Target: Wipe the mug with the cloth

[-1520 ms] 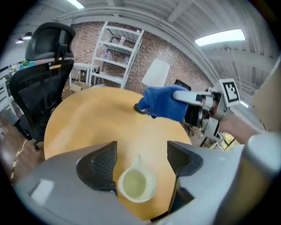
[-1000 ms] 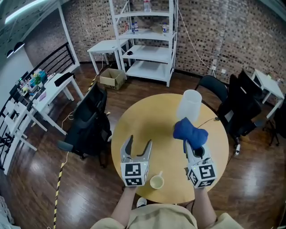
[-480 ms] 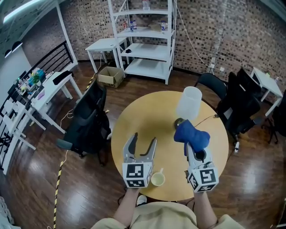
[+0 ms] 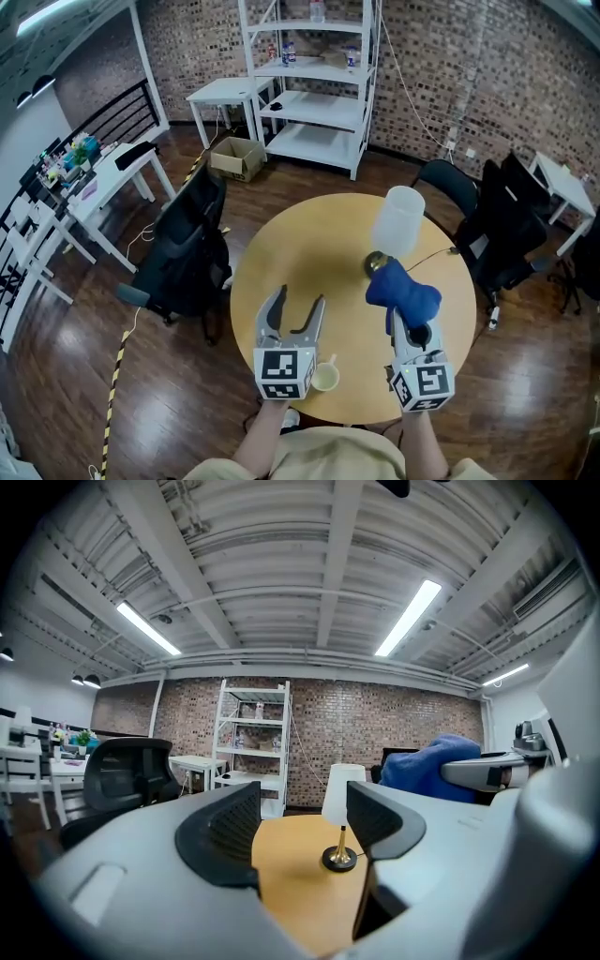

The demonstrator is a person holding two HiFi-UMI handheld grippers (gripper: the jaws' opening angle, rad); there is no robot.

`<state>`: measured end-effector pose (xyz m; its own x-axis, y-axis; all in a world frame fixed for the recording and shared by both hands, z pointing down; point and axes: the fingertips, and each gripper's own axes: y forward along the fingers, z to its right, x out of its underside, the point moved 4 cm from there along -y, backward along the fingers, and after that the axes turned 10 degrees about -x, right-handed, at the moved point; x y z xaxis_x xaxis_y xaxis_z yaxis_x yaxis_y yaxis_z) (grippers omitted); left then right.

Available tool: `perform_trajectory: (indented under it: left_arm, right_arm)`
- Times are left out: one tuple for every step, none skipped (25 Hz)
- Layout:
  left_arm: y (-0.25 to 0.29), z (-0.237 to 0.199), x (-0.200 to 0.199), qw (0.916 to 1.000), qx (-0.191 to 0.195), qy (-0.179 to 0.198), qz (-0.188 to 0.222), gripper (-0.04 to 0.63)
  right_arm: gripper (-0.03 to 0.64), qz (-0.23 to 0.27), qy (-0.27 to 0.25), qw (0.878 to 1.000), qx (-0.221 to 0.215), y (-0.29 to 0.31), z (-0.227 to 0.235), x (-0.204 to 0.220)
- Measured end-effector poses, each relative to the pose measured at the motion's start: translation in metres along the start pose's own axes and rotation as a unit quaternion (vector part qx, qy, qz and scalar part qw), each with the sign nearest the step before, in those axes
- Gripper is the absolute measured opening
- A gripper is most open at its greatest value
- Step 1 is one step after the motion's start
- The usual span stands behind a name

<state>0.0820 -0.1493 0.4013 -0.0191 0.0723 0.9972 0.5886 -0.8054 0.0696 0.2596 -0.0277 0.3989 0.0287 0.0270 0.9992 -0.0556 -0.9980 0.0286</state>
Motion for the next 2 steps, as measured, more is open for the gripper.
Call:
perform_trajectory:
  left_arm:
    - [-0.0006, 0.0018, 0.0011, 1.0000, 0.000, 0.000, -0.002, 0.279]
    - [-0.0012, 0.0037, 0.0023, 1.0000, 0.000, -0.001, -0.003, 0.279]
  right_arm:
    - [0.052, -0.001, 0.000, 1.000, -0.001, -0.0018, 0.0004, 0.0013]
    - [0.052, -0.002, 0.000, 1.000, -0.002, -0.0036, 0.0009, 0.0027]
